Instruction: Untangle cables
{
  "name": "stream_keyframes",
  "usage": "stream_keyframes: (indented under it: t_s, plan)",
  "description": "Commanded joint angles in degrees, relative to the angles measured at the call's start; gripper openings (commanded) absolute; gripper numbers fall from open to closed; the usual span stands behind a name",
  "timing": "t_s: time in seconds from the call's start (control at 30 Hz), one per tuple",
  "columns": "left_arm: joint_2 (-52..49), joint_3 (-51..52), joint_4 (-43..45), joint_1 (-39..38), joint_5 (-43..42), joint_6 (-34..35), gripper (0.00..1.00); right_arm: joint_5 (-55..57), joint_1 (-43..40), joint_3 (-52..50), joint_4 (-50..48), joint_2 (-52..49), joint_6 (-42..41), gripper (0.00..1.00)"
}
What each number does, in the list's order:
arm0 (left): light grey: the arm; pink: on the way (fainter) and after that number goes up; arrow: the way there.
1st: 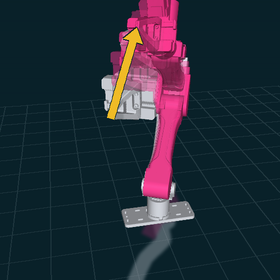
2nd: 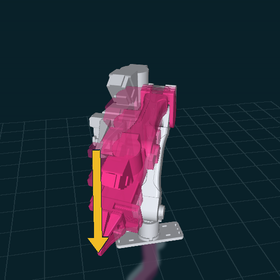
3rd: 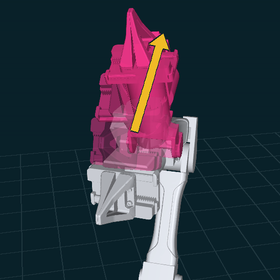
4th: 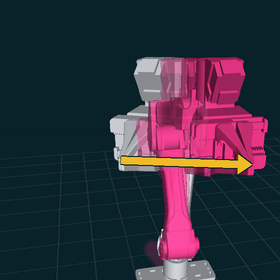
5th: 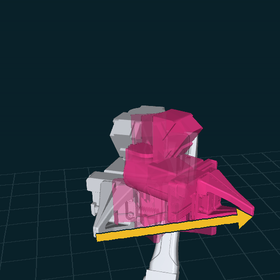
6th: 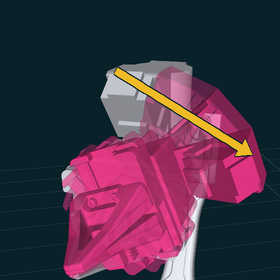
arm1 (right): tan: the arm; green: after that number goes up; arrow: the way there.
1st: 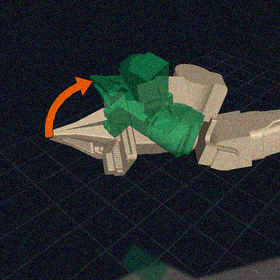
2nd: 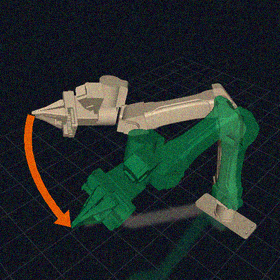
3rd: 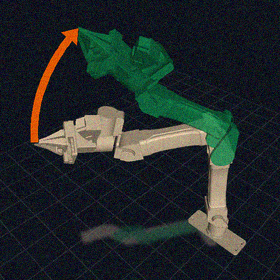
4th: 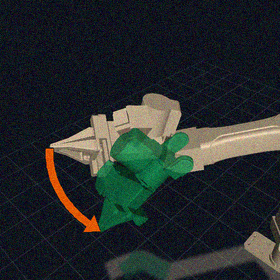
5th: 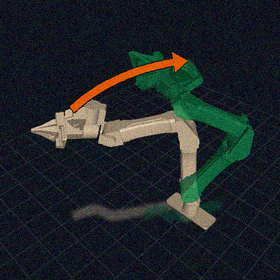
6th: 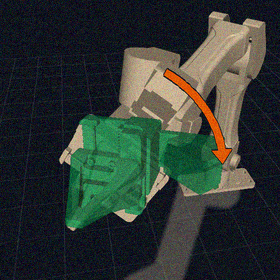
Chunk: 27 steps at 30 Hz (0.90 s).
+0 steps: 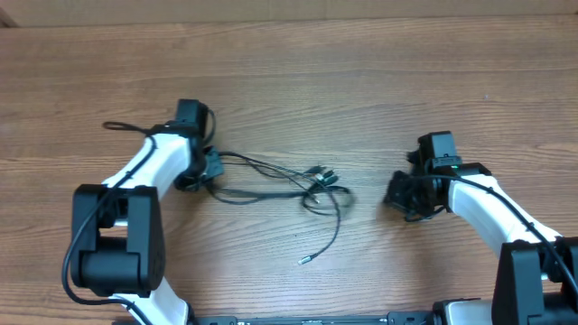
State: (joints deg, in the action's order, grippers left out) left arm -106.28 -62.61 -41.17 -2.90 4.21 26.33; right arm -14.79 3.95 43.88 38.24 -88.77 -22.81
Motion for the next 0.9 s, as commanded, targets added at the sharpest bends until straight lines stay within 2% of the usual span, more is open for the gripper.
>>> stream_keyframes:
  t_s: [0.0, 0.07, 0.1, 0.27, 0.3, 0.33, 0.4, 0.63, 0.87]
  plan:
    - [-3.28, 2.91, -0.81, 4.24, 4.37, 0.81, 0.06, 5.2, -0.33, 0.96, -0.2, 1.27, -2.95, 0.04]
    - [-3.28, 2.91, -0.85, 5.07, 3.34, 0.79, 0.07, -0.48, -0.33, 0.96, -0.83, 1.27, -4.02, 0.04]
    - [-3.28, 2.91, -0.68, 5.84, 1.51, 0.74, 0.08, -6.73, -0.15, 0.96, -2.21, 1.22, -3.96, 0.04]
    - [-3.28, 2.91, 0.5, 6.03, -5.99, -2.75, 0.1, -14.75, -0.11, 0.96, -4.13, 1.22, -3.91, 0.04]
    - [-3.28, 2.91, 0.85, 5.81, -7.69, -3.93, 0.1, -16.48, 0.0, 0.96, -4.42, 1.22, -3.91, 0.06]
    - [-3.28, 2.91, 1.18, 5.49, -9.18, -4.98, 0.1, -17.73, 0.22, 0.96, -4.74, 1.22, -3.87, 0.14]
    - [-3.28, 2.91, 1.86, 4.81, -10.82, -6.49, 0.1, -18.8, 0.87, 0.96, -5.09, 1.22, -3.69, 0.21]
    - [-3.28, 2.91, 3.87, 1.38, -16.22, -10.82, 0.12, -18.75, 5.01, 0.7, -5.62, 1.16, -2.43, 0.24]
    - [-3.28, 2.91, 5.05, -2.49, -17.25, -13.07, 0.15, -18.78, 10.05, 0.39, -7.74, 1.01, -2.67, 0.31]
